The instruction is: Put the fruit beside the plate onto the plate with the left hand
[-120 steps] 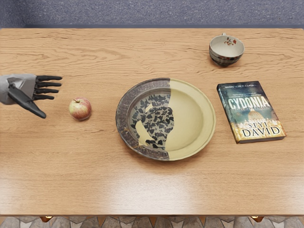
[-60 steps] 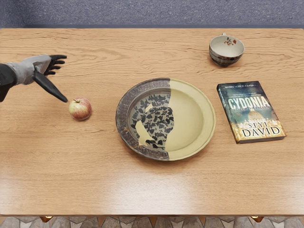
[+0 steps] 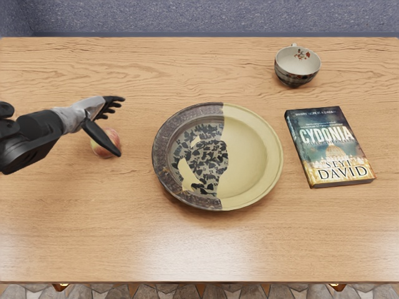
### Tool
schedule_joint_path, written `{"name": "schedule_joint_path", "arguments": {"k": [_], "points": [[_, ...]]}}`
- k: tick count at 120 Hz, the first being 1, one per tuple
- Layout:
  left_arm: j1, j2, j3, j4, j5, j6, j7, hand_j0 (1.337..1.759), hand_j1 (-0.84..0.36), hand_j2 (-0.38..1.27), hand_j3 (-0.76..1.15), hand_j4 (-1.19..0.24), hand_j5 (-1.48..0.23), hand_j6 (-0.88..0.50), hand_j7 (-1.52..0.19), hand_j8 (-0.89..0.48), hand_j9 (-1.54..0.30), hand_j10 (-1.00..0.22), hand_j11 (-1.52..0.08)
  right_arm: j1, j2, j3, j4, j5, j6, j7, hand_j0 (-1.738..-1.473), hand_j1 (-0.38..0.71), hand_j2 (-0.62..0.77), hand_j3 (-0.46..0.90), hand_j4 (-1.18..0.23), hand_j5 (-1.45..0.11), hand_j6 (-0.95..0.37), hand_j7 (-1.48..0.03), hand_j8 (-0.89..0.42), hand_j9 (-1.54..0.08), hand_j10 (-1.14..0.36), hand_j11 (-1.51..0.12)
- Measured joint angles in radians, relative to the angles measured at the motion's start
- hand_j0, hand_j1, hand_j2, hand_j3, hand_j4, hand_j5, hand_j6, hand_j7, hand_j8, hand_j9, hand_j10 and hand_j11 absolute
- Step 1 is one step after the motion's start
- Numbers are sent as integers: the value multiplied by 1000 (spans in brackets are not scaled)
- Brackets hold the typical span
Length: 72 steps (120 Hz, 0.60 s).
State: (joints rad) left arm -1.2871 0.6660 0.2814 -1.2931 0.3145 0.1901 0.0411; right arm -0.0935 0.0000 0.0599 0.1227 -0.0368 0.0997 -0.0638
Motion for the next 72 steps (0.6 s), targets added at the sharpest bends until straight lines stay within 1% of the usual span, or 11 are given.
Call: {"name": "schedule_joint_path", "arguments": {"k": [11, 46, 60, 72], "points": [[21, -6, 9, -3, 0, 24, -1, 1658, 189, 28, 0, -136, -175, -136, -175, -136, -175, -136, -175, 0, 0, 0, 0, 0, 0, 0, -1658, -349, 0, 0, 0, 0, 0, 0, 0, 0, 0, 0], [40, -5, 14, -7, 0, 49, 1, 1658, 66, 49, 0, -237, -308, -238, -308, -238, -308, -237, -307, 0, 0, 0, 0, 0, 0, 0, -1658, -349, 0, 0, 0, 0, 0, 0, 0, 0, 0, 0], [50, 30, 15, -22, 0, 50, 3, 1658, 10, 58, 0, -284, -369, -285, -369, -285, -369, -284, -369, 0, 0, 0, 0, 0, 0, 0, -1658, -349, 0, 0, 0, 0, 0, 0, 0, 0, 0, 0], [51, 56, 17, -39, 0, 50, 6, 1658, -62, 70, 0, -344, -446, -345, -446, -325, -446, -344, -446, 0, 0, 0, 0, 0, 0, 0, -1658, -349, 0, 0, 0, 0, 0, 0, 0, 0, 0, 0]]}}
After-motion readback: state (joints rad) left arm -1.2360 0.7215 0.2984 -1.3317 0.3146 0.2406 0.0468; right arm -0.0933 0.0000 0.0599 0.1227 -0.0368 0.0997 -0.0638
